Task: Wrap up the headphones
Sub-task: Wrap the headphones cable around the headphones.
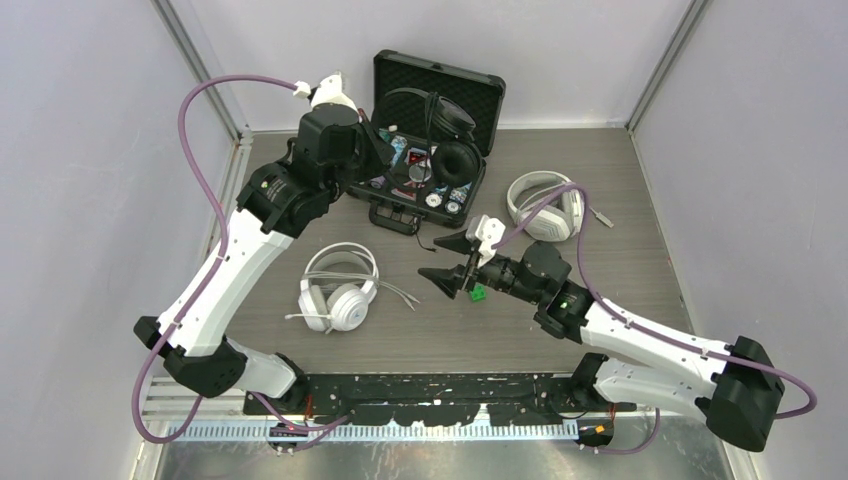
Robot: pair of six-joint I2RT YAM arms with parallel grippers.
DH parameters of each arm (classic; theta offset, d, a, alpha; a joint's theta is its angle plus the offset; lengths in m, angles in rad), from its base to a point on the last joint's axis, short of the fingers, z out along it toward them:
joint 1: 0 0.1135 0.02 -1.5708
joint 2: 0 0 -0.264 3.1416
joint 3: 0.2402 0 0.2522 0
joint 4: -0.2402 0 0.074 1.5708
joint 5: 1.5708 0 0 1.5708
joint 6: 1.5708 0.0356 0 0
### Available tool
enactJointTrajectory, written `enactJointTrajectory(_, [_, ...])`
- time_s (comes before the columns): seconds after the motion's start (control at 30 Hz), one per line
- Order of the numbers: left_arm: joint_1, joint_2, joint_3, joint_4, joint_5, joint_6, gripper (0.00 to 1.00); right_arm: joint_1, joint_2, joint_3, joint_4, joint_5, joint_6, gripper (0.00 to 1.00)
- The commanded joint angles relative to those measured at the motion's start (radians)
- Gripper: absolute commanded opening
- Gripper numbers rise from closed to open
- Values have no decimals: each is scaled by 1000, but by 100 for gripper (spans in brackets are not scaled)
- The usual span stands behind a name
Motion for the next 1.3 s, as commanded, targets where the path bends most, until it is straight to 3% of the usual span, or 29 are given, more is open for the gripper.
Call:
enactJointTrajectory(0.0, [0,-32,46,44,11,3,0,-5,4,32,-42,63,-116,71])
enactJointTrajectory(0.33, [0,-32,58,20,38,11,0,-71,126,69,88,87,-160,77])
enactJointTrajectory(0.57, [-1,-32,65,19,66,3,0,-89,265,105,166,-5,-231,77])
enactJointTrajectory(0.77, [0,-29,71,17,76,10,0,-90,353,98,228,-33,-193,73])
enactJointTrajectory(1.0, [-1,-29,80,18,75,20,0,-89,373,33,291,-32,-133,52])
enactJointTrajectory(1.27, [-1,-34,78,8,66,13,0,-93,360,-38,343,82,-99,1])
